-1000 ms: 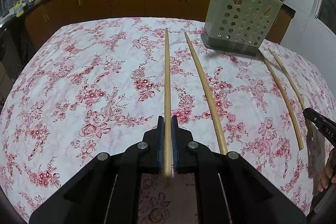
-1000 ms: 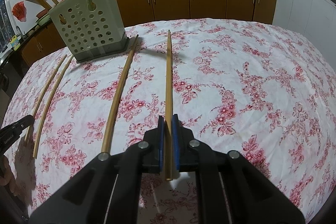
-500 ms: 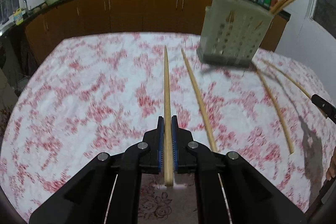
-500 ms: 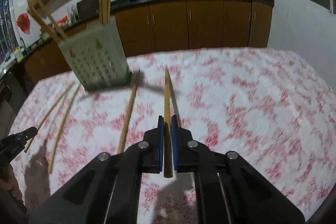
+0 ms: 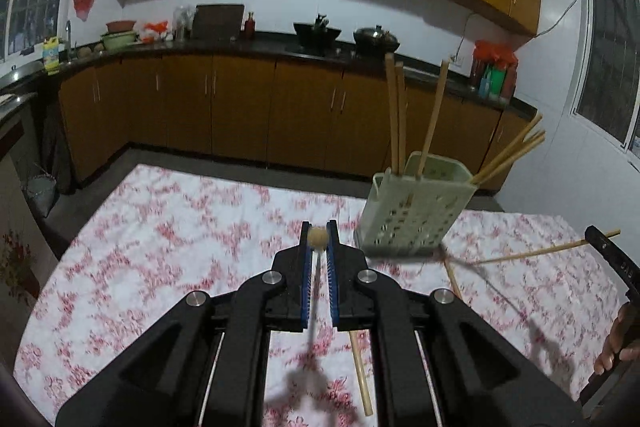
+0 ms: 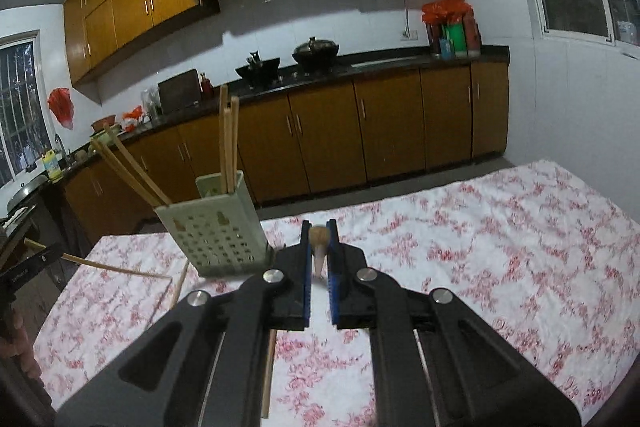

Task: Organize utensils
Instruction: 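Lift both held chopsticks upright and carry them over the green holder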

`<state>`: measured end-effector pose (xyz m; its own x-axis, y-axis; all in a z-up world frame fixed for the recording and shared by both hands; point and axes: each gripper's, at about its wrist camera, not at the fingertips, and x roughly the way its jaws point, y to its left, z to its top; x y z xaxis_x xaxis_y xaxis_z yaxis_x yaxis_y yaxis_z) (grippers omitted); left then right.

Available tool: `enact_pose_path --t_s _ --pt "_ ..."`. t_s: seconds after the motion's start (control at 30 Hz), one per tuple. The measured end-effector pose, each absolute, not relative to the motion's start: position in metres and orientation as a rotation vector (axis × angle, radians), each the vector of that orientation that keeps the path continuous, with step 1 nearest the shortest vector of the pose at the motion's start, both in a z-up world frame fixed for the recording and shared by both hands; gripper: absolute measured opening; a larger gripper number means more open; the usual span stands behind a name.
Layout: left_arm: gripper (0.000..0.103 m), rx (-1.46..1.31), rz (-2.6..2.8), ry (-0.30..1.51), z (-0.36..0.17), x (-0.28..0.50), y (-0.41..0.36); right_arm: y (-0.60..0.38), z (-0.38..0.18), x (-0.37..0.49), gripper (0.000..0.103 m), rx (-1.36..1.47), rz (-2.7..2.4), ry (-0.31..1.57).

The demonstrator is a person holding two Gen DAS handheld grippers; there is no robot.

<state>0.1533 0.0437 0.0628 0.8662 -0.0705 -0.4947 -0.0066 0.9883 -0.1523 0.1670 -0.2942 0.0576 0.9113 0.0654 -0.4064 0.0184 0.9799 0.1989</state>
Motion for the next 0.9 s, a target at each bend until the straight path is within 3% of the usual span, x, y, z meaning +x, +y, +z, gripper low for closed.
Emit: enact_pose_path --t_s 0.27,0.67,0.9 --pt "0.007 -0.142 -0.06 0.471 0.085 0.157 0.04 -0.291 0.086 0.168 0.008 0.214 0.056 0.355" --pt "0.007 -0.163 -0.154 0.247 0.163 0.157 0.009 -0.264 0.178 0.164 0.008 0.234 0.197 0.11" --pt "0.007 -0.199 -0.153 0.104 0.188 0.175 -0.013 -0.245 0.197 0.185 0.008 0.21 0.201 0.043"
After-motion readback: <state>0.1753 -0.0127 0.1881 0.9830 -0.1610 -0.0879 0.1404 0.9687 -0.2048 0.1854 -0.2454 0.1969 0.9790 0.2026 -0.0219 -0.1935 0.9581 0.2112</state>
